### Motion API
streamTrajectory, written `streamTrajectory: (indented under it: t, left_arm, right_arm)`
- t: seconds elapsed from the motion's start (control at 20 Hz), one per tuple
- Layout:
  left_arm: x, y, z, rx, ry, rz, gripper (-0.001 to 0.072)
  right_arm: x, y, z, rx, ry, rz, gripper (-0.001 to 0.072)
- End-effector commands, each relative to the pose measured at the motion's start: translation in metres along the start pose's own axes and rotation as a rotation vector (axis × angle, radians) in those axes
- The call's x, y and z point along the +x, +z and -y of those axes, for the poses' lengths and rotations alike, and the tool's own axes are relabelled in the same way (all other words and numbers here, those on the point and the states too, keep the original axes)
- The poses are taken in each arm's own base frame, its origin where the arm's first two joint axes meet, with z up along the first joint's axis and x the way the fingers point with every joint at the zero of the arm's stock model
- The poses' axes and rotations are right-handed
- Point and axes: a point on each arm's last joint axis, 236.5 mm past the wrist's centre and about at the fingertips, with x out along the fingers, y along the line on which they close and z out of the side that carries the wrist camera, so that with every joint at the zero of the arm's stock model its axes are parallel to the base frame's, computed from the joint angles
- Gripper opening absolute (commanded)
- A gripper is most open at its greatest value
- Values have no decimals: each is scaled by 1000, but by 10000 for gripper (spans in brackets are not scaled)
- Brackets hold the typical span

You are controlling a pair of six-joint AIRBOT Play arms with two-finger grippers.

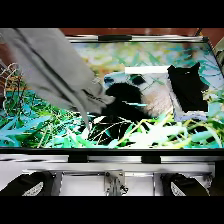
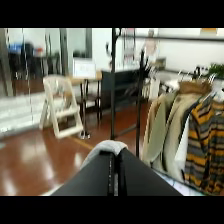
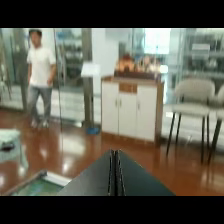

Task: Fold the shirts.

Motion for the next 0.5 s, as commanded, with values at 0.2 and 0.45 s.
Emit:
streamTrajectory:
  t: [0.2,0.45]
  left_arm:
    - [6,-76,-2,-224,-5,-188,39]
    - [74,-256,40,-460,-158,-554,40]
  right_arm:
    - [-3,-125,-10,74,73,-514,77]
    - [24,-206,45,77,-77,-721,398]
